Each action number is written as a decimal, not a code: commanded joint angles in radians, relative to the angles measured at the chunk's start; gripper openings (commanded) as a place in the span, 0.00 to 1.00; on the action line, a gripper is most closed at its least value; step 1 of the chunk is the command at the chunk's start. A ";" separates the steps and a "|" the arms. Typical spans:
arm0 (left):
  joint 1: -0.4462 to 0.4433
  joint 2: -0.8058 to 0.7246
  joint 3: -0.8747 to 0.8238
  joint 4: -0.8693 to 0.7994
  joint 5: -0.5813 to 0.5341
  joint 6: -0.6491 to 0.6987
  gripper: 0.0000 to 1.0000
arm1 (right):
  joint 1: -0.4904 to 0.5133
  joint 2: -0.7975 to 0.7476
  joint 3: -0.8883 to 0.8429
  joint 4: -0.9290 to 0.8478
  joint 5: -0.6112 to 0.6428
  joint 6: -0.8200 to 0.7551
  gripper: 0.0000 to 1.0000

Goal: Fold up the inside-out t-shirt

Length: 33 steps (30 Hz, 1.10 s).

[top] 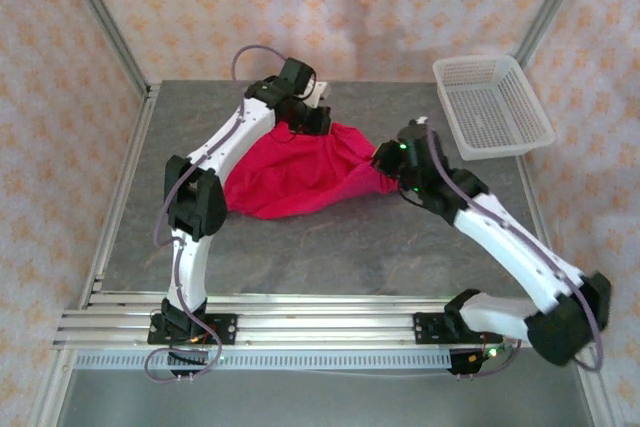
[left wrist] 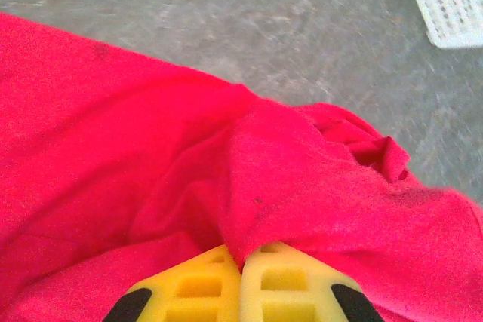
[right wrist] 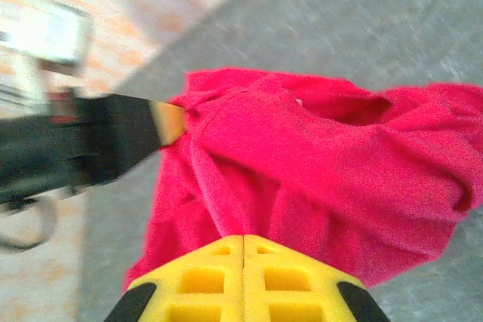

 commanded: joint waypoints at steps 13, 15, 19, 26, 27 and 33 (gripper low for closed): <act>-0.020 -0.003 -0.099 0.084 0.005 -0.080 0.00 | -0.034 -0.098 -0.433 0.134 0.027 0.093 0.00; -0.028 -0.010 -0.103 0.076 0.008 -0.074 0.00 | -0.034 -0.061 -0.398 0.129 0.007 0.090 0.00; -0.022 0.001 -0.077 0.057 0.046 -0.083 0.00 | -0.024 -0.021 -0.360 0.182 -0.025 0.081 0.00; -0.022 -0.032 -0.141 0.126 0.082 -0.124 0.00 | -0.003 0.188 -0.286 0.348 -0.100 0.108 0.23; -0.022 -0.036 -0.148 0.136 0.086 -0.132 0.00 | 0.006 0.227 -0.270 0.377 -0.107 0.112 0.27; -0.022 -0.045 -0.147 0.141 0.094 -0.148 0.00 | 0.032 0.475 -0.117 0.450 -0.121 0.116 0.46</act>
